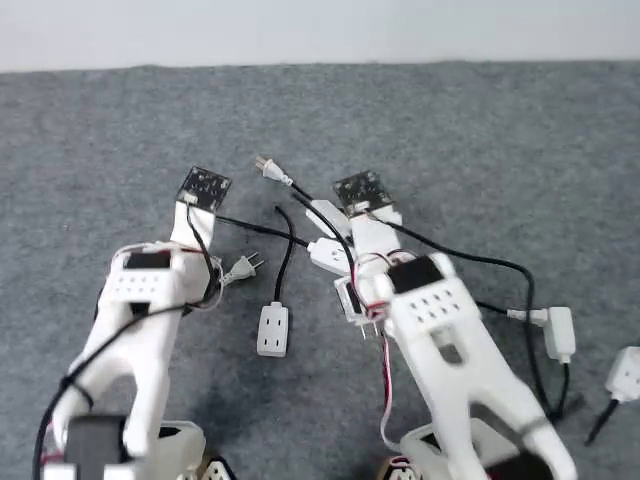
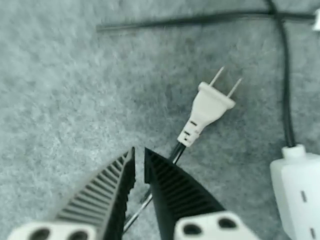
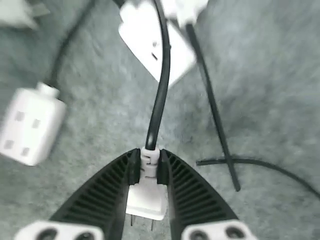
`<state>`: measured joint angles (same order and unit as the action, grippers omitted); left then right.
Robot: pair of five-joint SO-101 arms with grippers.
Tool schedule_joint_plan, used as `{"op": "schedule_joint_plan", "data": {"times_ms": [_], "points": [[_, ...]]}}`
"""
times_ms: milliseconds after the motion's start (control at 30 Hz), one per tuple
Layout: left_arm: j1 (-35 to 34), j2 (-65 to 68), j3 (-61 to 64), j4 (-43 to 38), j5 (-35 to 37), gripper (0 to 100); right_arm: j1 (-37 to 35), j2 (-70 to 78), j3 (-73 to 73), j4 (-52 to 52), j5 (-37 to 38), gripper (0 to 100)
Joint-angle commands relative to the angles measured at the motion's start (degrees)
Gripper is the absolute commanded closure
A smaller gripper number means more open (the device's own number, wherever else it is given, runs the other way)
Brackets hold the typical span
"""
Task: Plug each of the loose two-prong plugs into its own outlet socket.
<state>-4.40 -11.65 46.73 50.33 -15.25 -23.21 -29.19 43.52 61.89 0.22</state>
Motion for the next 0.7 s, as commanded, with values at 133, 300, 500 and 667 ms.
{"op": "schedule_joint_plan", "data": {"times_ms": [133, 300, 500, 667], "points": [[-0.18, 8.97, -10.68, 8.18, -3.25, 98, -9.10, -18.77, -3.08, 1.27, 0.18, 99.0], [-0.09, 8.97, -10.68, 8.26, -3.25, 98, -11.30, -21.58, -3.08, -0.57, -1.05, 99.0], [3.16, 8.79, -9.01, 9.67, -8.53, 98, -17.10, -21.49, -0.79, -4.35, -2.20, 99.0], [7.03, 3.25, -2.86, 9.05, -13.98, 98, -17.98, -21.49, 4.04, -9.45, -2.37, 99.0]]}}
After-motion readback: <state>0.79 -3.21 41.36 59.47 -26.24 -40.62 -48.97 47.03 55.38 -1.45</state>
